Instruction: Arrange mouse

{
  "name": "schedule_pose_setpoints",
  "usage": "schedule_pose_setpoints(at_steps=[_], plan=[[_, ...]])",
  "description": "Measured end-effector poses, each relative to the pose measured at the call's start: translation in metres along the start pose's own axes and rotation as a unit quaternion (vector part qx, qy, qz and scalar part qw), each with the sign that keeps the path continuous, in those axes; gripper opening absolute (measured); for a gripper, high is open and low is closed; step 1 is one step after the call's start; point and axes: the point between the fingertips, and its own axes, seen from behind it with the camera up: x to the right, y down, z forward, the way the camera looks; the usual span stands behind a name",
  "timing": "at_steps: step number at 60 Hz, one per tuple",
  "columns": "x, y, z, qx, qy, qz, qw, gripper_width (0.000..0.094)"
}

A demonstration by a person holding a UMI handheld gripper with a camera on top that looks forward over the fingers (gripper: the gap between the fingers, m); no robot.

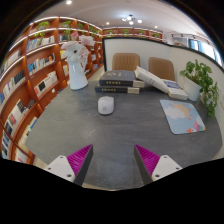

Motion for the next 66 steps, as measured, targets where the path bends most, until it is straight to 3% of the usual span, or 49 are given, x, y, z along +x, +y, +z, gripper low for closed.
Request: schedule_pose_setpoints(at_steps=[19, 29, 33, 40, 44, 55, 63, 66], plan=[[-0.030, -0.093, 0.135, -0.004, 0.009, -0.010, 1.000, 0.0846], [-0.028, -0.116, 0.185, -0.024, 0.021, -0.016, 0.999, 0.0828], [-0.029, -0.119, 0.195, -0.031, 0.023, -0.022, 0.999, 0.0764], [-0.028, -0.127, 0.203, -0.029, 0.024, -0.010, 0.999, 0.0530], [-0.027, -0.126, 0.202, -0.032, 0.022, 0.007, 0.999, 0.0512], [-0.025, -0.122, 0.200, -0.047, 0.022, -0.002, 0.999, 0.0344], [-0.019, -0.125, 0.193, -0.067, 0.024, -0.020, 0.997, 0.0343], [-0.012, -0.145, 0.178, -0.053, 0.027, -0.023, 0.998, 0.0343]])
